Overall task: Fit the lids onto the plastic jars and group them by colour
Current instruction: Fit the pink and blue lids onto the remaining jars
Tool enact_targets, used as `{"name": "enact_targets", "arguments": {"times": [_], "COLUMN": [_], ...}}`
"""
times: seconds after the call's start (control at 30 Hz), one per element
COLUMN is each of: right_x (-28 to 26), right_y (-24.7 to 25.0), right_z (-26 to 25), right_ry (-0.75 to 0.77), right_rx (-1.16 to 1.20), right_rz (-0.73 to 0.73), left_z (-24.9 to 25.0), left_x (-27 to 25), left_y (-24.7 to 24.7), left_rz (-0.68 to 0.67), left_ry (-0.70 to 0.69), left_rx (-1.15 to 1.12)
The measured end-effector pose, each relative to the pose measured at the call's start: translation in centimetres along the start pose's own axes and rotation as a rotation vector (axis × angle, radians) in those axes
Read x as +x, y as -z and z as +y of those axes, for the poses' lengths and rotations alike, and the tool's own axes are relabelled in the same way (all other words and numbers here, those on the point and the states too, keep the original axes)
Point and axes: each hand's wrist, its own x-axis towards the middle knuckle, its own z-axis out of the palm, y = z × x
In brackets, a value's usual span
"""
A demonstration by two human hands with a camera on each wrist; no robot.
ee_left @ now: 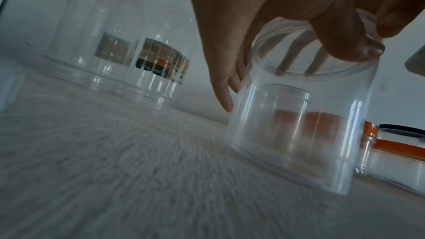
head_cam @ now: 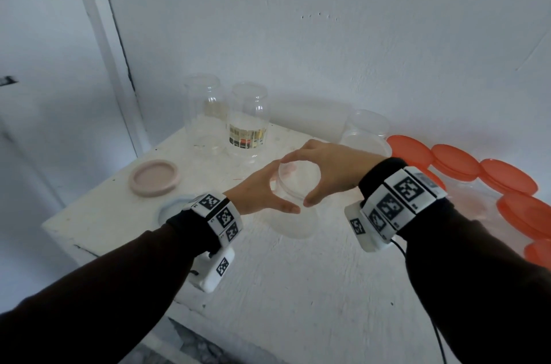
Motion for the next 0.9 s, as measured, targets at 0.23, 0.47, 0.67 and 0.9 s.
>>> {"name": "enact_targets", "arguments": {"times": [0.23,0.47,0.67,0.9], "right_x": [0.0,0.1,0.5,-0.1], "right_y": [-0.6,0.5,-1.5,1.0], "right_z": [-1.0,-0.1,-1.5,0.1], "right_ry": [-0.158,0.034,-0.145,0.04], "right_rx": [-0.227,0.04,-0.307,0.055], "right_rz": [0.111,-0.123,0.153,-0.164], "left_z": [0.3,0.4,0.0,0.1], "left_x": [-0.2,-0.1,-0.1,0.0], "left_y": [0.1,0.0,0.2,0.1], "left_rz": [-0.013,-0.037,-0.038,-0.037], "left_ry": [-0.008,-0.026,0.001,-0.034], "left_rx": [-0.006,-0.018,-0.022,-0.029]}}
